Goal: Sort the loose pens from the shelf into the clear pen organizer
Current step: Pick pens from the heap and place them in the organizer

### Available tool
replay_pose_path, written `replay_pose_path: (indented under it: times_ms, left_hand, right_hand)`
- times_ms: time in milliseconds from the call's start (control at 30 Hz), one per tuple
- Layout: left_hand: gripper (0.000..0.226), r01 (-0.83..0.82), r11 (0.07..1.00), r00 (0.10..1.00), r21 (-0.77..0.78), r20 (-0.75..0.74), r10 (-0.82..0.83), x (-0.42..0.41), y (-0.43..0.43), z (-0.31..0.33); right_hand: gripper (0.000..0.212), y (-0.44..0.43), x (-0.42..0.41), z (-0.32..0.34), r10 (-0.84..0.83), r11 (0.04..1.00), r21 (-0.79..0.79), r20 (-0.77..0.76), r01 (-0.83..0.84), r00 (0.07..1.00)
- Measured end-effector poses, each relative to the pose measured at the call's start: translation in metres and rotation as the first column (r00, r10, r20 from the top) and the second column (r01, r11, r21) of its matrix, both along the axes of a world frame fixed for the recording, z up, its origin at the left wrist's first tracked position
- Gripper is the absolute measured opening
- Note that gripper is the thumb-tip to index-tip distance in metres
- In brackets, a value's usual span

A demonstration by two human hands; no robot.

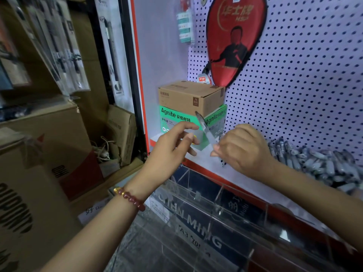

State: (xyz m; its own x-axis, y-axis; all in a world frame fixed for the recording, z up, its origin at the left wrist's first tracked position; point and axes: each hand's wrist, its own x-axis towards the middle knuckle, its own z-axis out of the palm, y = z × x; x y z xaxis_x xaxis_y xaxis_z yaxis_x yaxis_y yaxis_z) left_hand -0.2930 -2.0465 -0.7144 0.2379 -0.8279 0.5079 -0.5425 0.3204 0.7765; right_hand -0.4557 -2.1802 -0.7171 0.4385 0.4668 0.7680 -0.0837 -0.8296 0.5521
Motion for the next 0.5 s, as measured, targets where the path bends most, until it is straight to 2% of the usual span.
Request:
replay_pose_path:
  times_ms: [67,133,200,233,300,333,367,400,433,467,500]
  left_hand:
    - [0.022,0.081,0.996,0.988,-0.023,-0.133,-0.083,-0.004,-0.001,0.002]
    - [0.021,0.120,0.992,0.960,-0.043,-0.250,-0.127,-0.007,-0.003,0.003]
    - [0.019,0.102,0.993,0.947,-0.056,-0.300,-0.115,-0.009,-0.007,0.003]
    - [0.017,0.072,0.995,0.944,-0.065,-0.319,-0.089,-0.009,-0.009,0.002]
    - [0.015,-0.015,0.996,0.940,-0.086,-0.341,-0.015,-0.006,-0.012,0.000]
    - [0.015,-0.062,0.994,0.945,-0.094,-0.327,0.028,-0.004,-0.014,0.000]
    - [0.016,-0.101,0.990,0.953,-0.100,-0.296,0.068,-0.001,-0.015,-0.001]
    - [0.018,-0.132,0.986,0.959,-0.104,-0.263,0.101,0.001,-0.016,-0.002]
    - [0.021,-0.160,0.981,0.963,-0.106,-0.237,0.131,0.003,-0.017,-0.002]
    - [0.025,-0.181,0.978,0.964,-0.108,-0.216,0.155,0.005,-0.017,-0.002]
    - [0.027,-0.195,0.975,0.965,-0.109,-0.197,0.171,0.006,-0.018,-0.002]
  right_hand:
    - [0.023,0.011,0.001,0.002,0.001,0.992,-0.128,0.015,0.001,1.000]
    - [0.022,0.014,0.002,0.001,0.013,0.989,-0.151,-0.006,-0.013,1.000]
    - [0.014,0.011,0.005,-0.001,0.009,0.991,-0.131,-0.071,-0.019,0.997]
    - [0.010,0.006,0.006,-0.004,-0.014,0.996,-0.094,-0.105,0.004,0.994]
    - [0.023,-0.010,0.008,-0.009,-0.115,0.985,0.107,-0.169,0.135,0.979]
    - [0.026,-0.021,0.009,-0.011,-0.189,0.932,0.268,-0.220,0.246,0.957]
    - [0.024,-0.035,0.009,-0.013,-0.253,0.820,0.438,-0.299,0.368,0.920]
    - [0.022,-0.047,0.008,-0.016,-0.282,0.662,0.573,-0.407,0.483,0.869]
    - [0.023,-0.060,0.008,-0.020,-0.279,0.496,0.649,-0.510,0.577,0.813]
    - [0.027,-0.071,0.008,-0.023,-0.263,0.369,0.666,-0.595,0.649,0.760]
    - [0.031,-0.080,0.010,-0.026,-0.251,0.291,0.642,-0.664,0.709,0.704]
